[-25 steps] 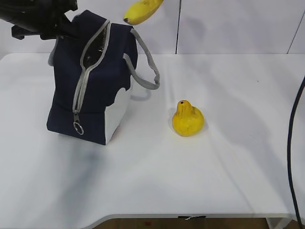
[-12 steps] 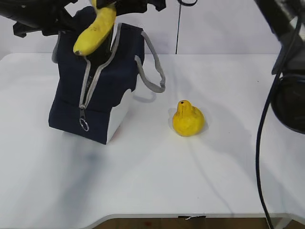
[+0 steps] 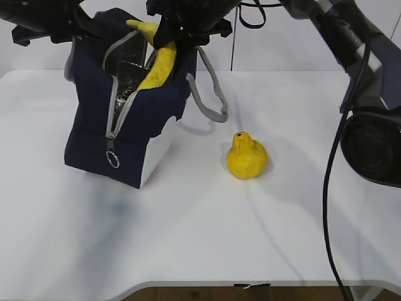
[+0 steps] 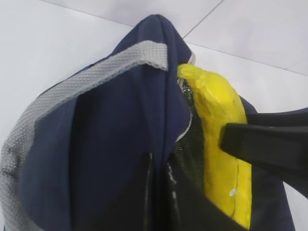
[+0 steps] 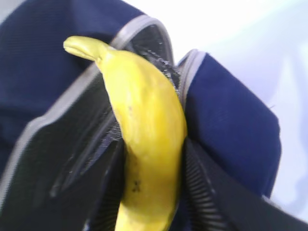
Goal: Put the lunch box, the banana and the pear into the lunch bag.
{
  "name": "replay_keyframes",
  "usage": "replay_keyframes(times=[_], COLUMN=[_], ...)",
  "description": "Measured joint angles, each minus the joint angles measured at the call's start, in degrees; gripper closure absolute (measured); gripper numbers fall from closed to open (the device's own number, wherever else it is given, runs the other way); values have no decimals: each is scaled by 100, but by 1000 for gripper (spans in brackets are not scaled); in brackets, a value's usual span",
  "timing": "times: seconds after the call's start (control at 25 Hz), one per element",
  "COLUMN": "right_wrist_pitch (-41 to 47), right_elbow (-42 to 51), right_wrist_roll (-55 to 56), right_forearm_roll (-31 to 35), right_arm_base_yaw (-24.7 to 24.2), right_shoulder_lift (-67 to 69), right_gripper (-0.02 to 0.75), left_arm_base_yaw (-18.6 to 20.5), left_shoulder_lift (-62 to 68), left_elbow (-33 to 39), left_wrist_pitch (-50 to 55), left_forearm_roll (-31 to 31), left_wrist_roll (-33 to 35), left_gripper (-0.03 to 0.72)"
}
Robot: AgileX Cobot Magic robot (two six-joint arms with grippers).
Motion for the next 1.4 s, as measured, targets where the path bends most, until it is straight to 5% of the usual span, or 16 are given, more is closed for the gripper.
replay_keyframes(times=[0.68, 0.96, 1.4], right_wrist_pitch=[-11, -11, -11], right_elbow=[-6, -14, -14], right_wrist_roll=[-192, -227, -240], right_forearm_roll=[-133, -133, -165], right_arm_base_yaw=[294, 308, 308], right_shoulder_lift=[395, 395, -354], right_gripper=[424, 191, 157], left_arm_base_yaw=[12, 12, 12], left_shoulder_lift=[-22, -22, -22], left_elbow=[0, 0, 0], left_wrist_pitch=[-255, -255, -74], left_forearm_roll=[-168, -183, -69], left_wrist_roll=[0, 0, 0], left_gripper=[689, 689, 689])
